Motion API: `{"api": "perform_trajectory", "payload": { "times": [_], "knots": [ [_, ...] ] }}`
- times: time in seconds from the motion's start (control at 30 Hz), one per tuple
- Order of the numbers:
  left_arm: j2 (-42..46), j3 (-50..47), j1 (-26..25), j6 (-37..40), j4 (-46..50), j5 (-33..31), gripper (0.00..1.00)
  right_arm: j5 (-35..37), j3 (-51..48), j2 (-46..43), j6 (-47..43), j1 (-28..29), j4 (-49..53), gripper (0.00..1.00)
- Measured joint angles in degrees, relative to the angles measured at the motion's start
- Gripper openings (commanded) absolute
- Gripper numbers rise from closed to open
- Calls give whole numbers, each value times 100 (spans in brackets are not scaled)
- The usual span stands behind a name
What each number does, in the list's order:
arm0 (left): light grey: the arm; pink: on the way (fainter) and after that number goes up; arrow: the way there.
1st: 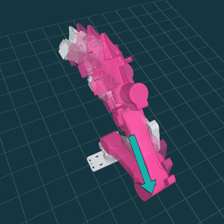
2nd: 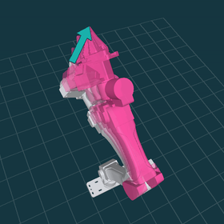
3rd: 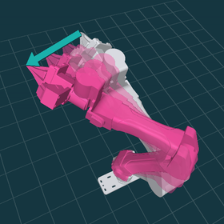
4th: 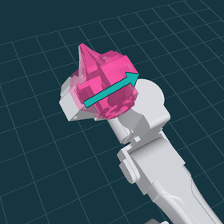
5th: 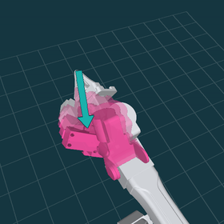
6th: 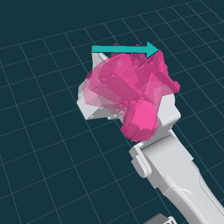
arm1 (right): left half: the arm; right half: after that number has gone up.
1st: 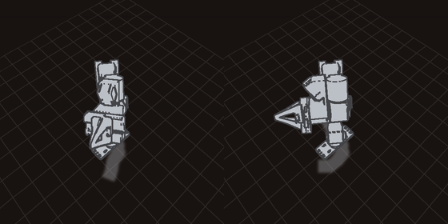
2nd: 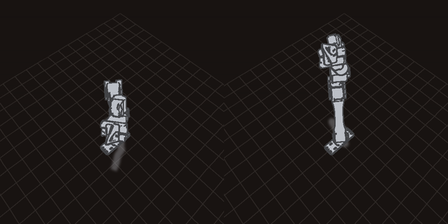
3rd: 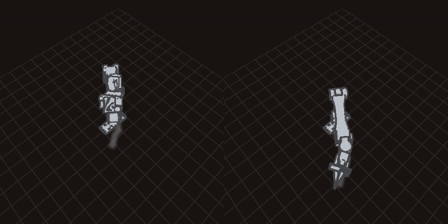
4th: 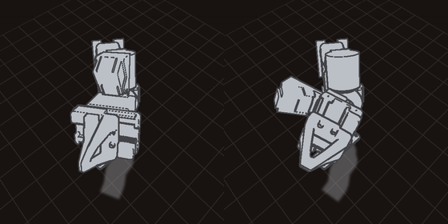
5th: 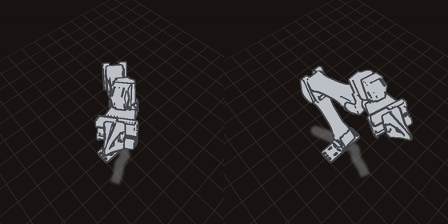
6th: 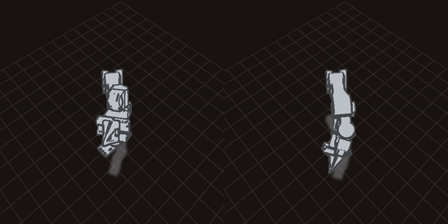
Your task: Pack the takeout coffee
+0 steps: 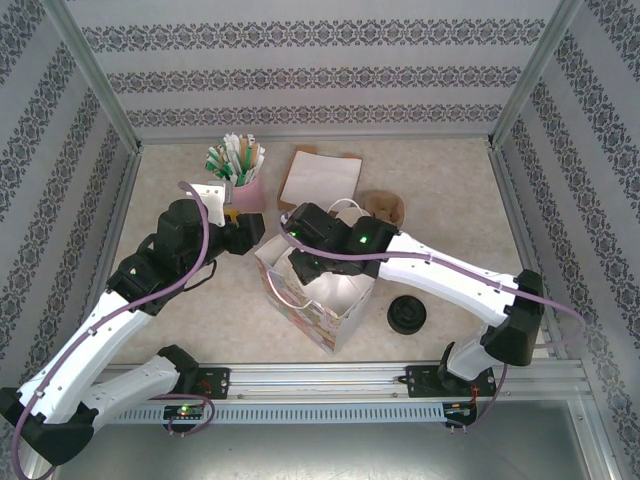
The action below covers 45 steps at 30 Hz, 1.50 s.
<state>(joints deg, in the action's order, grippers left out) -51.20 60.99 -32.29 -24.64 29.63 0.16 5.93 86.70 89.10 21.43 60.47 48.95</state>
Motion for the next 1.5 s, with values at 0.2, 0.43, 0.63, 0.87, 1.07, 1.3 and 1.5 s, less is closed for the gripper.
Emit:
{"api": "perform_trajectory", "payload": {
  "times": [0.2, 0.43, 0.63, 0.87, 1.07, 1.3, 1.5],
  "knots": [
    [0, -57, 0, -4, 0, 0, 60, -33, 0, 297, -7, -9, -55, 12],
    [44, -125, 0, -24, 0, -9, 61, -44, 0, 225, -11, -37, -122, 37],
    [210, -116, 0, -15, 46, -116, 67, -28, 13, -382, 94, -37, -120, 53],
    [389, -83, 0, 90, 122, -297, 81, 151, 72, -1344, 66, -37, -238, 67],
    [737, -66, 0, 323, 96, -645, 93, 745, -184, -2166, -223, -35, -796, 80],
    [1045, -262, 0, 793, -251, -1873, 100, 2166, -1469, -3241, -1163, -55, -2175, 95],
    [1029, -1121, 85, 1591, -1414, -3423, 100, 3082, -2782, -3746, -2186, -767, -3696, 98]
  ]
}}
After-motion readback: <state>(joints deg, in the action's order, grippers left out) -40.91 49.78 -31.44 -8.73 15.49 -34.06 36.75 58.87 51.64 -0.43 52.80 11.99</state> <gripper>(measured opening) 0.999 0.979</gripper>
